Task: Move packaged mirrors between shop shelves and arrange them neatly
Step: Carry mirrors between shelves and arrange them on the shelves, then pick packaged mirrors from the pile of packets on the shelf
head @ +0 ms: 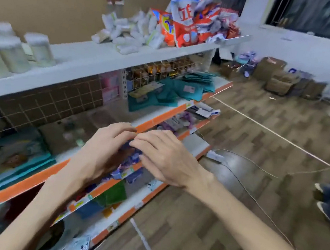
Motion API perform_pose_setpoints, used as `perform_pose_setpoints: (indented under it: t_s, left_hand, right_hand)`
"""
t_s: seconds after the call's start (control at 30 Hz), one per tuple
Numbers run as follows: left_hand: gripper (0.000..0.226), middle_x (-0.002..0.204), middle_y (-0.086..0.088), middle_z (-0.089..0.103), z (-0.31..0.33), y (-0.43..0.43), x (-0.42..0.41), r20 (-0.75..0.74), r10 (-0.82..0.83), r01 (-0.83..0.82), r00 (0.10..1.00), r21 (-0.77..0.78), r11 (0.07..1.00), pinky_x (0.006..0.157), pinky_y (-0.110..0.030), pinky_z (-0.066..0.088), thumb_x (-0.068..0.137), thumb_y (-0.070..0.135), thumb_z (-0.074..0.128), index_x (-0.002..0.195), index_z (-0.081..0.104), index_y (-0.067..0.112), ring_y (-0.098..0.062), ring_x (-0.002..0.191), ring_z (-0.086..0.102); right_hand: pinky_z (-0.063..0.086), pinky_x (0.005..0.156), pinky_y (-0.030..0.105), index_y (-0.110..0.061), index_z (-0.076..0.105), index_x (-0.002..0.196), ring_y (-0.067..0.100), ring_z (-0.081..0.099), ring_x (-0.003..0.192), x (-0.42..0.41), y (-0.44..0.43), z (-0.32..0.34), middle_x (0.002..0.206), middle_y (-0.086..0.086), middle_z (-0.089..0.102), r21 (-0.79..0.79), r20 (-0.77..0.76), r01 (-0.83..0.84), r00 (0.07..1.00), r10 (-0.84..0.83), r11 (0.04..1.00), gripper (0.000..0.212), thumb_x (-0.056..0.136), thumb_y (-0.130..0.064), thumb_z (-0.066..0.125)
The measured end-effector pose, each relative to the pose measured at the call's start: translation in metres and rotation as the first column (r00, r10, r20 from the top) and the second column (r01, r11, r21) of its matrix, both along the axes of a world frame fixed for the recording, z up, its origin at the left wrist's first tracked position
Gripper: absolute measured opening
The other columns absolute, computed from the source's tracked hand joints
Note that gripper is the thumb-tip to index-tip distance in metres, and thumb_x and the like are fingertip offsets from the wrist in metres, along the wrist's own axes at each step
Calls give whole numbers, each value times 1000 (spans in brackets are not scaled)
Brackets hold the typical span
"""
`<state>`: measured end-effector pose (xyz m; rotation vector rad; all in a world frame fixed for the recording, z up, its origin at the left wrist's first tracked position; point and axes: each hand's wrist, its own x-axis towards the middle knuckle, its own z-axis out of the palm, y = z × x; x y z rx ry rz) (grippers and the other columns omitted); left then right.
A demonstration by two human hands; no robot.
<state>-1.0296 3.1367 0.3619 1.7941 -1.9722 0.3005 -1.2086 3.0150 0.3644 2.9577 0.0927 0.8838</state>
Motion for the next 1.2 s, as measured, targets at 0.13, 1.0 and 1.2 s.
perform_pose_setpoints:
  t_s: [0.13,1.0,1.2]
  left_hand:
    - [31,121,-1,60,-3,-55,-38,-58,-102,101,993,-16,995,100,-21,40,90,25,57,116,62,10,-18,115,56]
    - [79,164,4,2,-45,-466,-133,181,169,-194,969,136,971,121,-45,7,93,60,35,156,6,24,-18,151,-2]
    - [85,163,1,10,-69,-589,-114,144,169,-188,975,126,974,119,-53,17,90,50,59,155,10,24,-19,150,0]
  right_hand:
    - [46,87,39,-10,64,118,26,57,106,-57,-38,2,116,4,62,137,76,134,986,-145,982,24,95,-16,56]
    - [33,113,38,-19,24,153,20,22,147,-169,-475,-48,163,1,17,140,-118,579,816,-566,804,74,91,-44,55]
    - [35,108,38,-18,29,150,22,28,143,-129,-586,-64,159,2,24,76,-167,590,802,-573,804,72,89,-42,59]
